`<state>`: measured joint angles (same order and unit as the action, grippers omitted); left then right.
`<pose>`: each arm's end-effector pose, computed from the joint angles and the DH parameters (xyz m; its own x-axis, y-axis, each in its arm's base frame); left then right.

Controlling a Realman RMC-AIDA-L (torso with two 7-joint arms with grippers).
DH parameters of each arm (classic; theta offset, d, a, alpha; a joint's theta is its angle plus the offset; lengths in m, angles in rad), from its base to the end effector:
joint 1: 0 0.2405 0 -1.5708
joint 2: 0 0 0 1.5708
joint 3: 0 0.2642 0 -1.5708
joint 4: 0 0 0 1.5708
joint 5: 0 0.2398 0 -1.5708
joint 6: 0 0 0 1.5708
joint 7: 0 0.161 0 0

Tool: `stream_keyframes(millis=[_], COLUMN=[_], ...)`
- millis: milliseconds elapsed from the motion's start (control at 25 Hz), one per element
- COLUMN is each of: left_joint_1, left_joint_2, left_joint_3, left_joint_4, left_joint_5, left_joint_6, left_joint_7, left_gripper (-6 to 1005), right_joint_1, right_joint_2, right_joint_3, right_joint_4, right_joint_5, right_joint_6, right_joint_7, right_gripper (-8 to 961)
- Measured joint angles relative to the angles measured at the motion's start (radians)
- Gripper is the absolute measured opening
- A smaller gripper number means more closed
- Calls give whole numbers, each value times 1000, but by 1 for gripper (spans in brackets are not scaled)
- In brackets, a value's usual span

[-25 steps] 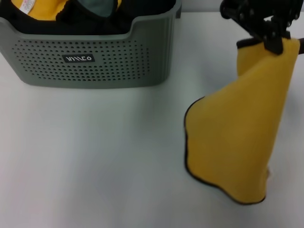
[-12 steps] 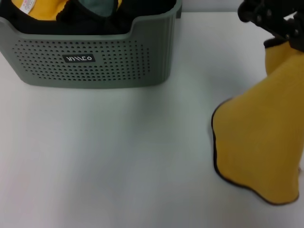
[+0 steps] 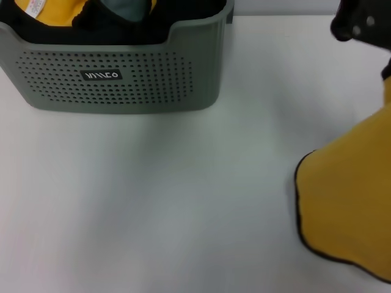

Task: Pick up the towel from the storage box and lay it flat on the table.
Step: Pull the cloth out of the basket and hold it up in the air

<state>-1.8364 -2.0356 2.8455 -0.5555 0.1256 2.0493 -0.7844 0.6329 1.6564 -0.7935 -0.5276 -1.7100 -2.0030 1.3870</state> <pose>0.1010 0.3998 -0.0075 0.5779 -0.7245 0.3756 -0.8123 -0.5549 0.1796 0.2471 0.3684 0.1499 0.8277 -0.1235 -0.5475 -0.1609 -0.9868 -0.0206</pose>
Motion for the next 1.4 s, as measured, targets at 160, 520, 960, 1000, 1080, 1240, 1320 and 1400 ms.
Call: stream_keyframes(millis=[160, 520, 960, 1000, 1080, 1240, 1320, 1400], left_joint_1=[135, 470, 697, 704, 706, 686, 673, 659], left_joint_2=[102, 311, 353, 362, 374, 386, 386, 386], left_joint_3=[0, -1, -2, -1, -2, -4, -6, -28], left_joint_4=[159, 480, 647, 670, 709, 761, 777, 789], left_joint_5=[-164, -405, -344, -331, -307, -268, -253, -229], left_joint_6=[-2, -6, -3, -3, -3, -3, -3, -3], left_joint_7=[-21, -65, -108, -107, -102, -89, -73, -53], left_gripper=[29, 28, 29, 29, 29, 28, 28, 28], right_joint_1=[3, 16, 9, 9, 12, 37, 66, 80], right_joint_2=[7, 49, 127, 132, 144, 157, 161, 163], right_joint_3=[-4, 1, 4, 7, 12, 6, -9, -19], right_joint_4=[0, 1, -1, 1, 4, 8, 13, 19], right_joint_5=[0, 4, 32, 35, 40, 37, 31, 31], right_joint_6=[0, -27, -41, -41, -42, -50, -61, -73], right_joint_7=[-11, -13, -13, -15, -17, -18, -15, -14], right_gripper=[825, 826, 825, 825, 825, 826, 826, 826])
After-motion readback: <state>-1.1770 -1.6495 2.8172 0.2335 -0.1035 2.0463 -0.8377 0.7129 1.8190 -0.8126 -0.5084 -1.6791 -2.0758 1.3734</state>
